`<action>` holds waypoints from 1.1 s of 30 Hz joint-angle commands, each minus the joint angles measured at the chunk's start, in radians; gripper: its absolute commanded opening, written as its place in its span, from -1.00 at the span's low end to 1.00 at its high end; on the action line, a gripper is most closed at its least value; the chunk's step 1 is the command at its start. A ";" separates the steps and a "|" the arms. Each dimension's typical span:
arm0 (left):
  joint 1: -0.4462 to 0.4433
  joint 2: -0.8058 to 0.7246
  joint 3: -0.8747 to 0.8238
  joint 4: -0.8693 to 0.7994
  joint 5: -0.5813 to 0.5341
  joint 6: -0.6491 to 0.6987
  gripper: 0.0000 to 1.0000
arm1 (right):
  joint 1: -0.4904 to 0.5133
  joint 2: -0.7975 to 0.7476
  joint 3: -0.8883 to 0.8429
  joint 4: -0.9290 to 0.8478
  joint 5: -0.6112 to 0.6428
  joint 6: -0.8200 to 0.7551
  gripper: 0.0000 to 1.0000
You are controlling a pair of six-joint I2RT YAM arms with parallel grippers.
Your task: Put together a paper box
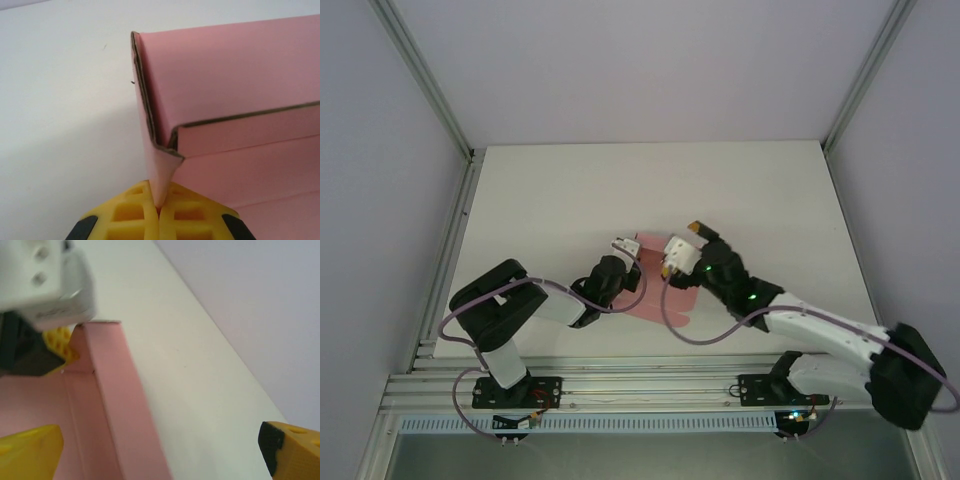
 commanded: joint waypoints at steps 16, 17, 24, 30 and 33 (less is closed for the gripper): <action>0.077 0.067 0.157 -0.139 0.401 0.043 -1.00 | -0.402 0.540 0.666 -0.888 -0.737 0.535 0.87; 0.081 0.078 0.162 -0.140 0.407 0.039 -1.00 | -0.403 0.560 0.668 -0.898 -0.732 0.530 0.87; 0.091 0.112 0.173 -0.136 0.423 0.039 -1.00 | -0.402 0.669 0.667 -0.880 -0.759 0.518 0.40; 0.090 0.112 0.170 -0.114 0.407 0.022 -0.87 | -0.401 0.695 0.644 -0.862 -0.800 0.511 0.25; 0.088 0.117 0.181 -0.094 0.417 0.009 -0.72 | -0.401 0.701 0.632 -0.865 -0.775 0.511 0.23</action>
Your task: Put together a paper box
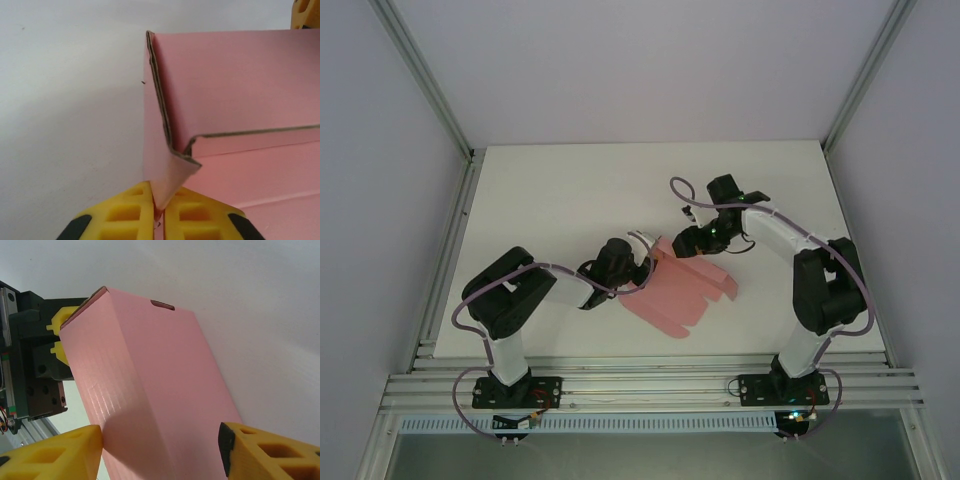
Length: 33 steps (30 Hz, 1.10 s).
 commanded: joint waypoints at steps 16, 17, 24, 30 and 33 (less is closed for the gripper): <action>-0.050 0.114 0.059 0.262 -0.086 0.034 -0.89 | 0.008 0.062 0.003 -0.019 -0.039 -0.022 0.11; -0.052 0.117 0.059 0.274 -0.077 0.034 -1.00 | 0.008 0.065 0.007 -0.022 -0.028 -0.016 0.11; -0.093 0.089 0.052 0.214 -0.179 0.041 -1.00 | -0.003 0.070 0.028 -0.011 0.025 0.023 0.11; -0.102 0.045 0.101 0.053 -0.212 -0.080 -1.00 | -0.023 0.103 0.087 -0.042 0.081 0.074 0.12; -0.110 -0.008 0.089 -0.017 -0.179 -0.117 -1.00 | -0.031 0.118 0.126 -0.045 0.089 0.062 0.34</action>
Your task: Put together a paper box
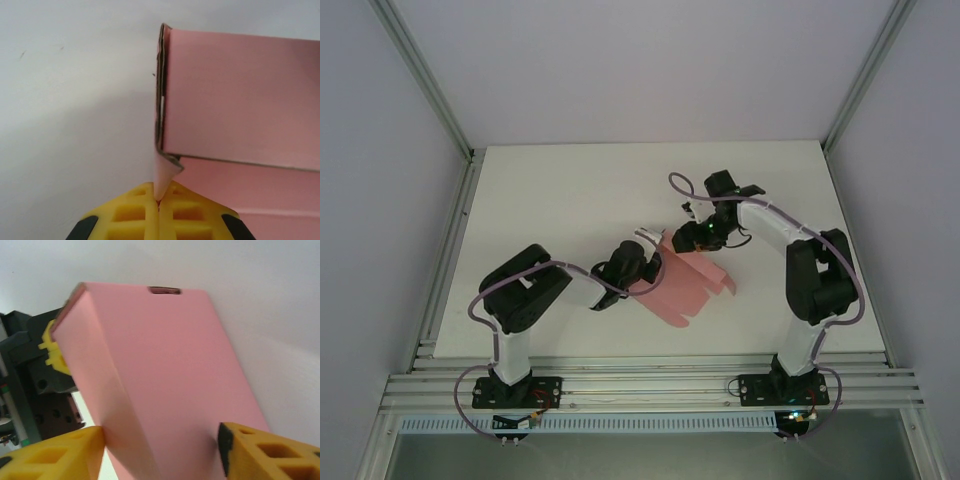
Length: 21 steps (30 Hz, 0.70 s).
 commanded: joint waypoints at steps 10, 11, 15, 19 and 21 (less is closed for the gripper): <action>-0.033 -0.110 -0.051 -0.056 0.222 -0.011 -1.00 | -0.035 0.090 0.116 -0.022 -0.174 -0.090 0.21; -0.032 -0.108 -0.056 -0.040 0.216 -0.010 -1.00 | -0.035 0.088 0.109 -0.019 -0.189 -0.095 0.21; -0.033 -0.109 -0.031 -0.068 0.148 -0.013 -1.00 | -0.032 0.080 0.076 -0.026 -0.198 -0.120 0.20; -0.032 -0.090 -0.016 -0.081 0.119 0.006 -1.00 | -0.032 0.033 0.007 0.010 -0.190 -0.122 0.20; -0.033 -0.089 -0.028 -0.067 0.121 0.014 -1.00 | -0.033 0.021 -0.016 0.009 -0.158 -0.118 0.17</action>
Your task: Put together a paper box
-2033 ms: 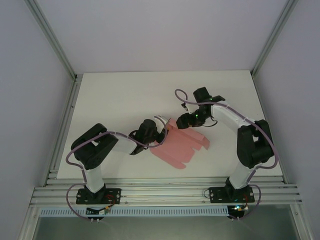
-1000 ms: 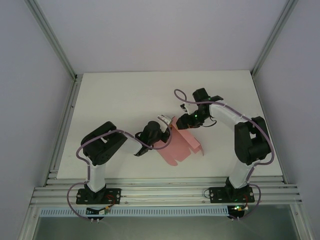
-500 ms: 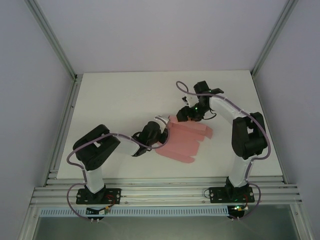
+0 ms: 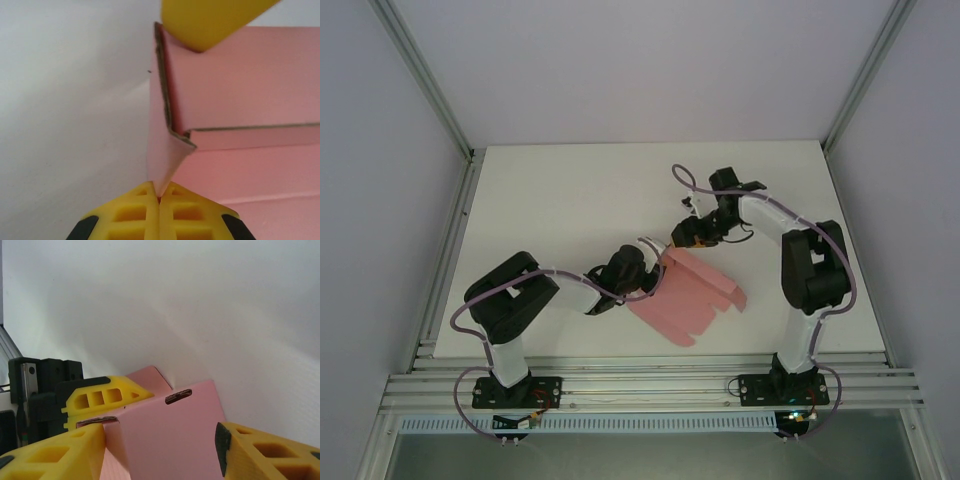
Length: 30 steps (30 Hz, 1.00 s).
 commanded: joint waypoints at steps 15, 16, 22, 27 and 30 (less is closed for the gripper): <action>-0.004 0.056 0.069 0.071 0.001 0.007 -0.53 | 0.004 -0.027 -0.118 0.046 0.000 0.011 -0.06; -0.004 0.059 0.073 0.080 0.002 0.007 -0.53 | 0.005 -0.026 -0.124 0.049 0.008 0.016 -0.06; -0.003 0.073 0.079 0.122 -0.031 0.033 -0.55 | 0.004 -0.023 -0.141 0.059 -0.007 0.024 -0.08; -0.003 0.104 0.092 0.167 -0.010 0.063 -0.69 | 0.004 -0.006 -0.132 0.059 -0.016 0.031 -0.09; -0.008 0.125 0.135 0.123 -0.058 0.050 -0.95 | 0.004 -0.002 -0.134 0.062 -0.019 0.035 -0.10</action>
